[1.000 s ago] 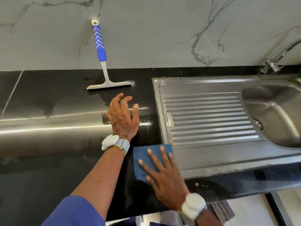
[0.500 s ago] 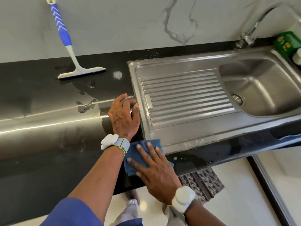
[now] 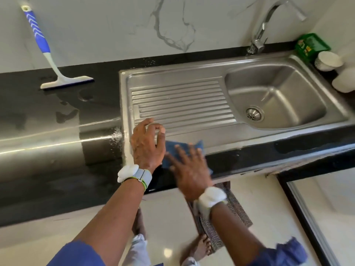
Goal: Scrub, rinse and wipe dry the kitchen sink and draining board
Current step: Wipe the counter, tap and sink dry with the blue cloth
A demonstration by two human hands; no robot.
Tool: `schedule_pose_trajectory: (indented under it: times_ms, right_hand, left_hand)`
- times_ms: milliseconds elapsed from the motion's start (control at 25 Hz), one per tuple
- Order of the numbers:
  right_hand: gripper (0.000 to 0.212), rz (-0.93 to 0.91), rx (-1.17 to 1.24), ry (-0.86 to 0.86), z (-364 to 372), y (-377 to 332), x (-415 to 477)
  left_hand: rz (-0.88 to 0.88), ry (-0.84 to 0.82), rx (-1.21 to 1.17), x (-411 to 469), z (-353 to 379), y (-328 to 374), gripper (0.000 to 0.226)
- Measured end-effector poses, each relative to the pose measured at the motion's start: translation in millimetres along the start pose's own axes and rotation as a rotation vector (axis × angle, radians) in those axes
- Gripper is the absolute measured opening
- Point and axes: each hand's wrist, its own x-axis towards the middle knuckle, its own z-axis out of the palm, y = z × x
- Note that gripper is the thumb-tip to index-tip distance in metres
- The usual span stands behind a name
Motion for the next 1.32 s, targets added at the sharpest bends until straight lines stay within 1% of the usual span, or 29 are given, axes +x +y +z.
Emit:
schedule_pose_trajectory:
  times_ms: [40, 80, 160, 200, 240, 280, 320, 360, 400, 440, 480, 560, 640, 680, 720, 840, 880, 920, 960, 1000, 1080, 1120, 1160, 1200, 1280, 1320]
  right_hand:
    - [0.048, -0.128, 0.003, 0.005, 3.4, -6.7, -10.5]
    - [0.048, -0.201, 0.023, 0.011, 3.8, 7.1, -27.6]
    - [0.049, -0.217, 0.04, 0.031, -0.7, 60.6, -53.2]
    - [0.05, -0.158, 0.036, 0.058, -1.3, 97.0, -61.0]
    - [0.05, -0.044, 0.031, 0.086, -5.3, 147.7, -69.9]
    - [0.055, 0.09, 0.023, 0.115, -9.4, 200.6, -70.5]
    - [0.061, 0.237, 0.041, 0.106, -18.6, 245.5, -65.6]
    - [0.064, 0.365, 0.095, 0.09, -28.5, 278.8, -60.1]
    - [0.063, 0.465, 0.145, 0.059, -37.2, 298.4, -54.8]
    - [0.061, 0.493, 0.138, 0.051, -40.4, 298.9, -49.7]
    - [0.06, 0.439, 0.089, 0.048, -37.4, 287.3, -47.2]
    - [0.056, 0.225, 0.029, 0.026, -27.2, 257.6, -55.8]
    - [0.051, 0.049, 0.042, -0.011, -21.9, 262.7, -76.8]
    - [0.051, 0.036, 0.043, -0.009, -24.3, 282.7, -84.4]
    - [0.051, 0.101, 0.047, 0.003, -27.3, 312.2, -90.0]
    - [0.053, 0.515, 0.146, 0.099, -37.6, 426.0, -95.1]
    - [0.052, 0.614, 0.199, 0.09, -45.2, 454.2, -92.4]
    - [0.051, 0.675, 0.22, 0.072, -51.3, 473.6, -88.4]
    - [0.051, 0.678, 0.214, 0.06, -55.0, 479.5, -84.6]
    - [0.051, 0.631, 0.202, 0.052, -56.9, 477.9, -84.0]
    - [0.05, 0.475, 0.188, -0.007, -55.7, 465.7, -98.5]
    - [0.05, 0.436, 0.174, -0.045, -53.9, 469.0, -111.2]
    - [0.05, 0.445, 0.17, -0.053, -54.7, 482.7, -119.0]
    - [0.05, 0.496, 0.185, -0.027, -57.7, 506.4, -118.6]
    - [0.049, 0.655, 0.206, 0.016, -66.4, 564.9, -103.9]
    - [0.05, 0.703, 0.181, 0.012, -69.9, 596.7, -92.5]
  left_hand:
    - [0.001, 0.01, -0.011, -5.3, 8.9, 12.8, 0.024]
    - [0.018, 0.011, -0.021, -13.1, 21.4, 31.5, 0.026]
    - [0.021, -0.004, -0.039, -21.4, 37.5, 55.5, 0.028]
    - [0.024, -0.026, -0.035, -23.9, 43.7, 61.5, 0.028]
    - [0.047, -0.061, -0.021, -29.1, 56.1, 74.9, 0.028]
    - [0.077, -0.099, 0.001, -33.6, 66.7, 85.5, 0.028]
    - [0.097, -0.143, 0.024, -36.7, 75.1, 93.4, 0.03]
    - [0.121, -0.177, 0.05, -40.1, 84.2, 101.9, 0.033]
    - [0.143, -0.203, 0.071, -43.2, 95.7, 114.5, 0.037]
    - [0.155, -0.218, 0.084, -45.7, 106.8, 125.4, 0.041]
    - [0.162, -0.228, 0.088, -47.6, 117.3, 134.4, 0.043]
    - [0.193, -0.256, 0.076, -47.9, 144.5, 155.9, 0.044]
    - [0.234, -0.286, 0.05, -41.3, 170.0, 179.9, 0.043]
    - [0.248, -0.292, 0.03, -37.7, 179.9, 191.6, 0.043]
    - [0.261, -0.294, 0.01, -33.2, 190.2, 204.5, 0.041]
    - [0.284, -0.347, -0.082, -12.0, 238.0, 248.4, 0.036]
    - [0.291, -0.354, -0.107, -7.7, 251.6, 259.7, 0.033]
    - [0.3, -0.363, -0.132, -2.7, 267.6, 272.1, 0.031]
    - [0.306, -0.373, -0.149, 1.2, 281.1, 281.6, 0.027]
    - [0.292, -0.385, -0.157, 4.3, 292.8, 290.6, 0.023]
    - [0.258, -0.415, -0.162, 7.4, 312.4, 304.3, 0.016]
    - [0.261, -0.433, -0.159, 8.2, 320.8, 312.9, 0.015]
    - [0.267, -0.448, -0.157, 8.4, 328.4, 320.9, 0.014]
    - [0.268, -0.458, -0.163, 9.0, 334.5, 328.0, 0.013]
    - [0.275, -0.458, -0.158, 8.2, 347.2, 337.5, 0.012]
    - [0.271, -0.457, -0.146, 7.7, 354.0, 340.3, 0.012]
